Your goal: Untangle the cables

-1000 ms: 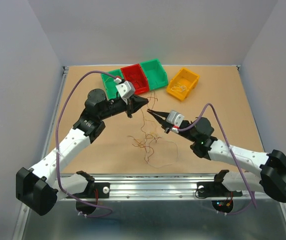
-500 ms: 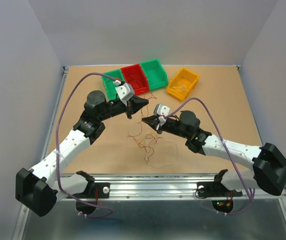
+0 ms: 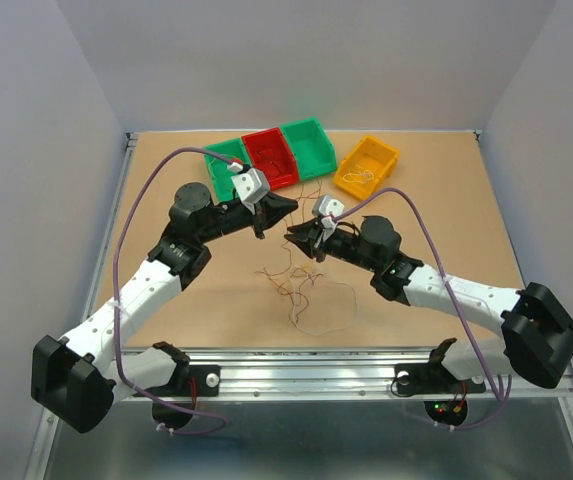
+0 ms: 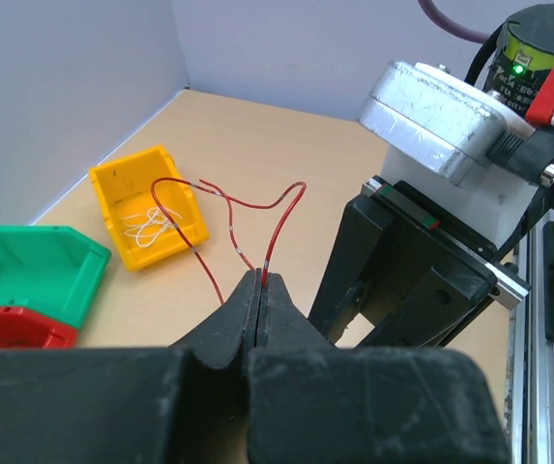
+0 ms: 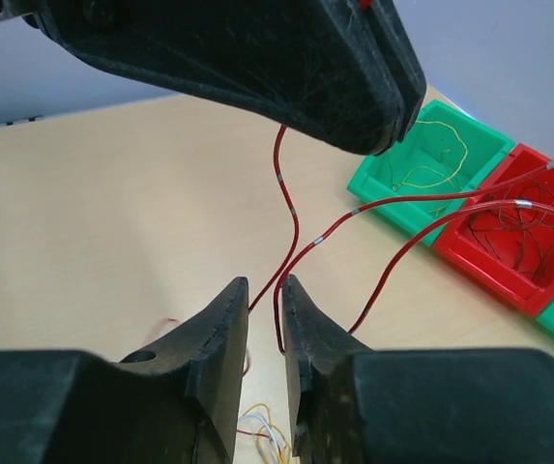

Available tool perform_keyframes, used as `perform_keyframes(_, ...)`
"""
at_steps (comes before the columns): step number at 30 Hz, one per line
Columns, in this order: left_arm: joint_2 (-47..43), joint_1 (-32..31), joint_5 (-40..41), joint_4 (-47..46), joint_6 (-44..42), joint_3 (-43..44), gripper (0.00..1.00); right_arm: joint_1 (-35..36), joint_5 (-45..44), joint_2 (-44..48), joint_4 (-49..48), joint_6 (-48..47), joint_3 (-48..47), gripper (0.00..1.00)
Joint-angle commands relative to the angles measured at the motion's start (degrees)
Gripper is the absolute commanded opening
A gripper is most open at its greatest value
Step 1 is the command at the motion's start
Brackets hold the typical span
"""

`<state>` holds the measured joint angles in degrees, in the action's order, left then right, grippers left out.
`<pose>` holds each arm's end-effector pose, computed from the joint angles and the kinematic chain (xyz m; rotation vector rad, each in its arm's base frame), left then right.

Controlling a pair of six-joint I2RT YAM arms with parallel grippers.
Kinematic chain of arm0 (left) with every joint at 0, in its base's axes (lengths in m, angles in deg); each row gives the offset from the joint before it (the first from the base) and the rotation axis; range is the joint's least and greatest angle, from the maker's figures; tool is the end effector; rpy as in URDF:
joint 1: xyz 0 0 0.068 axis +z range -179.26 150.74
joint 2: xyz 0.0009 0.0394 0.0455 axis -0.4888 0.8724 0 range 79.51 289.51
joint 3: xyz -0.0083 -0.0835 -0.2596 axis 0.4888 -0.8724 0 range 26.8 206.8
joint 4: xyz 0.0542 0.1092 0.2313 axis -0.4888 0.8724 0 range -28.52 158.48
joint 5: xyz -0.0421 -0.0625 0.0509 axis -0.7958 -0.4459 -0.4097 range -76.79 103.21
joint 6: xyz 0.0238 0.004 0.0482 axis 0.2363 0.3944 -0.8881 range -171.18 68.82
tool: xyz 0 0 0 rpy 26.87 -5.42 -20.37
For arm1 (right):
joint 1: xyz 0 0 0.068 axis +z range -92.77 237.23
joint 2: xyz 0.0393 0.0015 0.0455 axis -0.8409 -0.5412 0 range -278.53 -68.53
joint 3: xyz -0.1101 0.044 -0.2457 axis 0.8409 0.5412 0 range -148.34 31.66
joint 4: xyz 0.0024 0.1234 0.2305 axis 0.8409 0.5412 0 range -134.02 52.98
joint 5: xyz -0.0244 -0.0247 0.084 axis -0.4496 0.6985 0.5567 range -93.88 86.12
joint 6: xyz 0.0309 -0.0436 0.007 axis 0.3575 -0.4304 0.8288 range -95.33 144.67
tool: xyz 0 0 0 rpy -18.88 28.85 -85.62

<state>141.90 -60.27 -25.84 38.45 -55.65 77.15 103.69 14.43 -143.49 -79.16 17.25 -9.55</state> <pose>0.2023 -0.1478 0.3745 0.9695 1.1148 -0.8463 0.1960 0.2225 0.2849 -0.9483 1.2904 0.7808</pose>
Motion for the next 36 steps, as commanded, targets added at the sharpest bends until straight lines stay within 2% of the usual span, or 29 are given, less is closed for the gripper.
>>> perform_keyframes(1, -1.7, 0.2, -1.5, -3.5, -0.6, -0.4, 0.0, -0.4, 0.3, 0.3, -4.7, 2.1, -3.1, 0.27)
perform_keyframes(11, -1.3, 0.2, -2.8, -3.8, 0.5, -0.2, 0.0, -0.5, 0.4, -1.9, -7.0, 3.1, -4.1, 0.29)
perform_keyframes(17, -0.8, 0.2, -1.2, -5.4, 2.3, -0.9, 0.0, -0.5, 2.3, -5.0, -7.8, 3.8, -5.8, 0.23)
perform_keyframes(18, -0.6, 0.2, -0.9, -5.7, 2.9, -1.0, 0.0, -0.4, 2.5, -5.2, -8.0, 3.8, -5.9, 0.22)
perform_keyframes(21, 0.2, 0.2, 0.6, -6.2, 3.6, -0.9, 0.0, -0.5, 3.8, -5.6, -8.5, 3.8, -6.2, 0.08)
perform_keyframes(22, 0.4, 0.3, 1.7, -6.2, 4.2, -0.8, 0.0, -0.4, 4.4, -5.7, -8.6, 3.8, -6.2, 0.01)
perform_keyframes(27, 1.9, 1.7, 9.1, -7.0, 6.3, -0.9, 0.0, -0.4, 13.3, -5.4, -8.5, 3.4, -5.2, 0.0)
perform_keyframes(31, 3.3, 3.5, 14.3, -7.0, 5.2, -0.6, 0.25, -0.3, 20.1, -5.3, -8.7, 4.4, -4.5, 0.01)
perform_keyframes(32, 4.2, 4.1, 14.7, -7.0, 4.9, -0.3, 0.34, -0.3, 22.3, -5.1, -8.7, 4.9, -4.5, 0.01)
perform_keyframes(36, 7.5, 5.0, 16.4, -6.9, 3.1, 0.7, 0.35, -0.2, 26.4, -4.7, -8.5, 5.6, -4.2, 0.01)
